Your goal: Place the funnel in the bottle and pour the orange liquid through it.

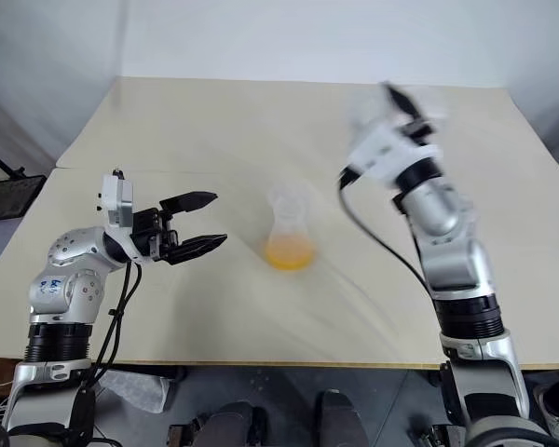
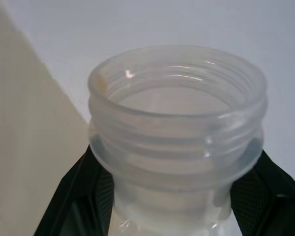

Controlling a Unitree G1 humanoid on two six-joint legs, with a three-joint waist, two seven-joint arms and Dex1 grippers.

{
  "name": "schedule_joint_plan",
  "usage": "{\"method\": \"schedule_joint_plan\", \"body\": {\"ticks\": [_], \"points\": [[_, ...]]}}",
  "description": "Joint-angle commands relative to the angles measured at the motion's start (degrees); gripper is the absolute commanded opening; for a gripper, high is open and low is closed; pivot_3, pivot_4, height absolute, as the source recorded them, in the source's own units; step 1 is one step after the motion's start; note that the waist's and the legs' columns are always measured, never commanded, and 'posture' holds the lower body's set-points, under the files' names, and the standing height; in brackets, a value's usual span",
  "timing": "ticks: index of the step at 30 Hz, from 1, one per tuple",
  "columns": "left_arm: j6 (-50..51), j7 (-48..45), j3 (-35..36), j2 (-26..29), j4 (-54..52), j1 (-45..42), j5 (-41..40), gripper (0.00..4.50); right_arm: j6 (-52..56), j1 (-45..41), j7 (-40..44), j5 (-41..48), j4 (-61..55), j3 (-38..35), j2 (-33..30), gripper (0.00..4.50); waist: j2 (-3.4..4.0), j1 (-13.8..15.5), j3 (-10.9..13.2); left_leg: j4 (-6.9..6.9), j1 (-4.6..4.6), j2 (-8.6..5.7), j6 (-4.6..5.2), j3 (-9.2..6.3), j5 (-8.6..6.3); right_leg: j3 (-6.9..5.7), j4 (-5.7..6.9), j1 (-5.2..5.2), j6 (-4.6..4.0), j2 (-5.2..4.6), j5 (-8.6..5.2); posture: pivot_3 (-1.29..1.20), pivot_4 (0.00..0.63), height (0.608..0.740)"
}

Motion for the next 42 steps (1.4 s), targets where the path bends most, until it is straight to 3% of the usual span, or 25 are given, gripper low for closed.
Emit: {"method": "schedule_joint_plan", "body": {"ticks": [1, 4, 9, 13, 20, 26, 35, 38, 42], "points": [[-0.8, -0.3, -0.5, -0.3, -0.9, -1.2, -0.8, 4.5, 14.5, 0.2, 4.2, 15.4, -5.3, -9.7, 2.3, 2.62, 0.0, -0.1, 0.0, -0.03, 0.0, 0.0, 0.0, 0.0, 0.0, 0.01, -0.01, -0.01, 0.0, 0.0, 0.0, 0.0, 0.15, 0.74], [-1.0, -0.7, -0.8, -0.5, -0.3, -1.6, -0.7, 4.5, 23.3, 2.3, 6.3, 26.0, -8.2, -16.4, 3.2, 2.62, 0.0, -0.2, 0.0, -0.07, 0.01, 0.02, 0.0, 0.0, 0.0, 0.0, 0.01, -0.03, 0.0, 0.04, 0.0, 0.0, 0.15, 0.74], [-1.4, -1.3, -1.7, -1.0, 0.9, -2.6, -0.6, 4.5, 30.4, 7.2, 5.8, 33.6, -9.3, -21.9, 2.3, 2.62, 0.0, -0.1, 0.0, -0.08, 0.01, 0.01, 0.0, 0.06, 0.0, 0.07, 0.0, -0.03, 0.0, 0.03, 0.0, 0.0, 0.15, 0.74], [-1.6, -1.6, -2.4, -1.5, 1.2, -3.1, -0.5, 4.5, 27.1, 11.3, 9.2, 36.1, -8.3, -20.8, 2.0, 2.62, 0.0, -0.1, 0.0, -0.09, 0.04, 0.01, 0.0, 0.07, 0.0, 0.09, 0.01, -0.03, 0.0, 0.04, 0.0, 0.0, 0.15, 0.74], [-2.1, -2.0, -2.8, -2.0, 2.1, -4.2, -0.3, 4.5, 26.2, 15.9, 7.9, 34.0, -7.4, -16.1, 0.2, 2.62, 0.0, -0.1, 0.0, -0.07, 0.06, 0.01, 0.0, 0.11, 0.0, 0.15, 0.01, -0.03, 0.0, 0.04, 0.0, 0.0, 0.15, 0.74], [-2.1, -2.2, -2.8, -1.7, 2.0, -4.2, -0.3, 4.5, 24.9, 16.8, 9.0, 35.2, -7.6, -16.1, -1.2, 4.48, 0.0, -0.1, 0.0, -0.08, 0.1, 0.01, 0.0, 0.11, 0.0, 0.16, 0.01, -0.02, 0.0, 0.04, 0.0, 0.0, 0.15, 0.74], [-2.0, -3.1, -2.3, 0.3, 2.2, -3.3, 0.0, 4.5, 25.3, 26.3, 21.6, 44.2, -13.1, -20.8, -9.6, 4.48, 0.0, 0.3, 0.0, -0.11, 0.08, 0.01, 0.03, 0.1, -0.02, 0.16, -0.08, 0.01, 0.0, 0.03, 0.0, 0.0, 0.15, 0.74], [-2.1, -3.0, -2.3, 1.8, 3.1, -2.5, 0.9, 4.5, 22.1, 32.4, 27.5, 47.6, -12.5, -26.1, -11.5, 4.48, 0.0, 0.4, 0.0, -0.13, 0.1, 0.01, 0.04, 0.1, -0.03, 0.16, -0.16, 0.08, 0.0, 0.04, 0.0, 0.0, 0.15, 0.74], [-2.8, -2.7, -2.1, 3.3, 4.6, -1.3, 2.1, 4.5, 14.7, 37.9, 33.6, 46.1, -9.4, -27.7, -13.5, 4.48, 0.0, 0.4, 0.0, -0.14, 0.15, 0.01, 0.05, 0.11, -0.03, 0.17, -0.19, 0.13, 0.0, 0.04, 0.0, 0.0, 0.15, 0.74]]}}
